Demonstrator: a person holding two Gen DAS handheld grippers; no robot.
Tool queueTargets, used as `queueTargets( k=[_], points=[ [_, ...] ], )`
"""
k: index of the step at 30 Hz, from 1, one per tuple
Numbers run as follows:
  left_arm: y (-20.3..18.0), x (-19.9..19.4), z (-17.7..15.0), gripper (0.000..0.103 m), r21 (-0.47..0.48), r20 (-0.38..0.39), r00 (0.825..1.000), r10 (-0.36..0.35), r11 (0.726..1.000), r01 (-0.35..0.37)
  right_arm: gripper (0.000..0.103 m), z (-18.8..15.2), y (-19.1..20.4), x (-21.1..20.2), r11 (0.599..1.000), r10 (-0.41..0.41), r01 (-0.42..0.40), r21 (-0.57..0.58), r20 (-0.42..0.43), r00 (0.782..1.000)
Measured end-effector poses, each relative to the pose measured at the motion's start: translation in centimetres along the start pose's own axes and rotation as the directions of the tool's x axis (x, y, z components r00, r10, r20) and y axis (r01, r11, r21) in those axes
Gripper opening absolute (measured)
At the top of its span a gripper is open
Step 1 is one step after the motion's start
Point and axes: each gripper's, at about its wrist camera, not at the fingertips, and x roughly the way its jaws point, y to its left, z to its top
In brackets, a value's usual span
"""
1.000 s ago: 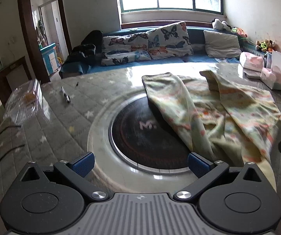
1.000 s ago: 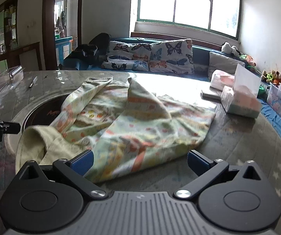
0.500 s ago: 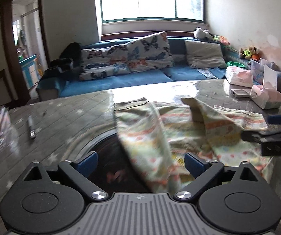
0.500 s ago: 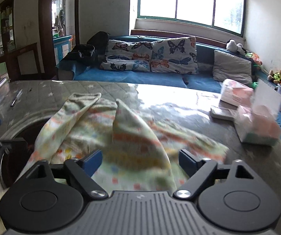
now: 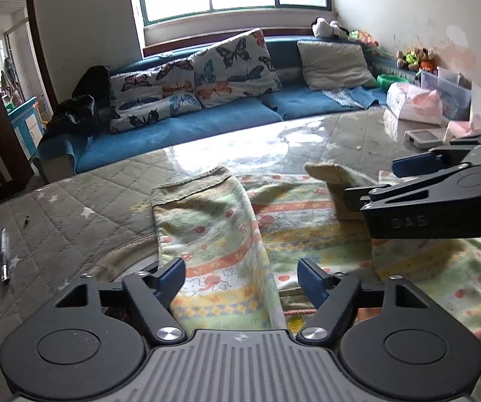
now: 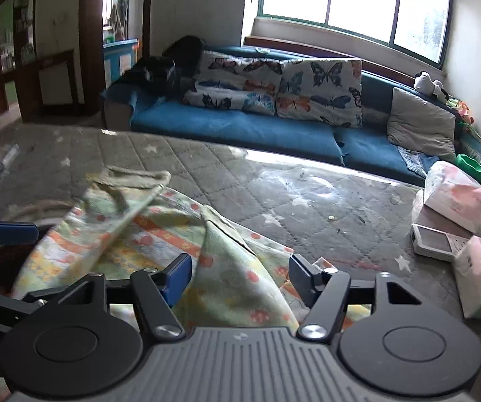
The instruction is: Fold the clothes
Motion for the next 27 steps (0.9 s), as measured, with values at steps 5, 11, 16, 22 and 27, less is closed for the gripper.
queueTargets(
  k=[5, 11, 16, 22, 27],
  points=[
    [0.7, 1.0, -0.4, 0.014, -0.009, -0.028, 1.0, -0.004, 1.0, 0.004, 0.024, -0.6, -1.4, 0.6, 0.998, 0.007, -0.006, 0.062, -0.018, 1.0],
    [2.4, -1.3, -1.4, 0.002, -0.044, 0.015, 1.0, 0.014, 0.999, -0.013, 0.006, -1.9, -3.4, -2.8, 0.991, -0.007, 0.001, 0.137, 0.038, 0.999],
    [4.7, -4.2, -2.7, 0.002, -0.104, 0.036, 0.997, 0.068, 0.993, -0.064, 0.004, -3.1, -5.5, -7.3, 0.98, -0.034, 0.013, 0.2, 0.1, 0.994],
    [7.8, -8.0, -5.9, 0.001, -0.183, 0.037, 0.991, 0.13, 0.976, -0.121, 0.004, -5.4, -7.5, -12.4, 0.97, -0.075, 0.041, 0.241, 0.132, 0.988],
    [9.0, -10.9, -9.3, 0.001, -0.245, 0.028, 0.988, 0.151, 0.96, -0.139, 0.007, -5.8, -6.0, -13.0, 0.984, -0.04, 0.018, 0.175, 0.119, 0.992]
  ],
)
